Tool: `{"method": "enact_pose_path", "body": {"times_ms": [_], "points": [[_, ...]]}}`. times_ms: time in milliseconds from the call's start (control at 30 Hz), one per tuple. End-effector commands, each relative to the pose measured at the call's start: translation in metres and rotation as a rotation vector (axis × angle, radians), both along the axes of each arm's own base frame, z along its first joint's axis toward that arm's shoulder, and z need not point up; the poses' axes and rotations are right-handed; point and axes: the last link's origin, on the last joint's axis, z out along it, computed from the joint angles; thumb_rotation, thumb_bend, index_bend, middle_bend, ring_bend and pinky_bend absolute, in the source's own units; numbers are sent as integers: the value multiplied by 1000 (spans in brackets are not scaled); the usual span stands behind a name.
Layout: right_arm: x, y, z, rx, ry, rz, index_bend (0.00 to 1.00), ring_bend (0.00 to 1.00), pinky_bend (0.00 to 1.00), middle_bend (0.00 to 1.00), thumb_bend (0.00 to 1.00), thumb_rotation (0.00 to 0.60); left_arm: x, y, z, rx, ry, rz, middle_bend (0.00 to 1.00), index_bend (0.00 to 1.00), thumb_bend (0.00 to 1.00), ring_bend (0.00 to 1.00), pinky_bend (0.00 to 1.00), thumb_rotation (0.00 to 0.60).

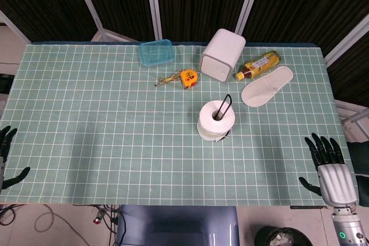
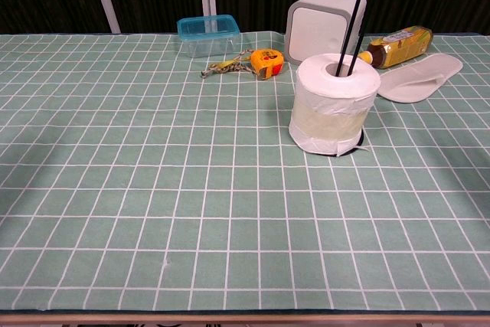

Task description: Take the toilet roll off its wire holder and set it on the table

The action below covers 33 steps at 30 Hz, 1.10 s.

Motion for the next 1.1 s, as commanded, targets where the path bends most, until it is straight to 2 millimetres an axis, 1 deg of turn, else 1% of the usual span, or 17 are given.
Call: {"method": "enact_pose_path", "body": {"times_ms": [33,333,533,733,1000,1067,1100], "points": [[0,0,-1,-6,-3,-5,0,0,0,0,0,600,1,-1,1,6,-4,-3,0,35,176,0,21,600],[0,0,1,-27,-20,-24,0,0,0,0,0,600,2,-3,2,8,2,-8,0,35,176,0,21,600],[2,1,0,-5,-78,-33,0,0,0,0,0,600,2,-4,4,16,-3,-7,0,35,175,0,21,600],[0,-1,-1,22,-135,-61,0,0,0,0,0,600,2,-6,5,20,-6,-9,0,35,176,0,21,600],[0,-4,-9,63,-187,-84,0,0,0,0,0,600,2,-8,8,28,-11,-6,0,35,176,0,21,600],[1,-5,-12,73,-249,-107,0,0,0,0,0,600,2,-8,8,27,-9,-4,0,35,176,0,21,600],[2,-8,-15,95,-324,-140,0,0,0,0,0,600,1,-8,7,25,-7,-3,0,35,176,0,21,600]]}}
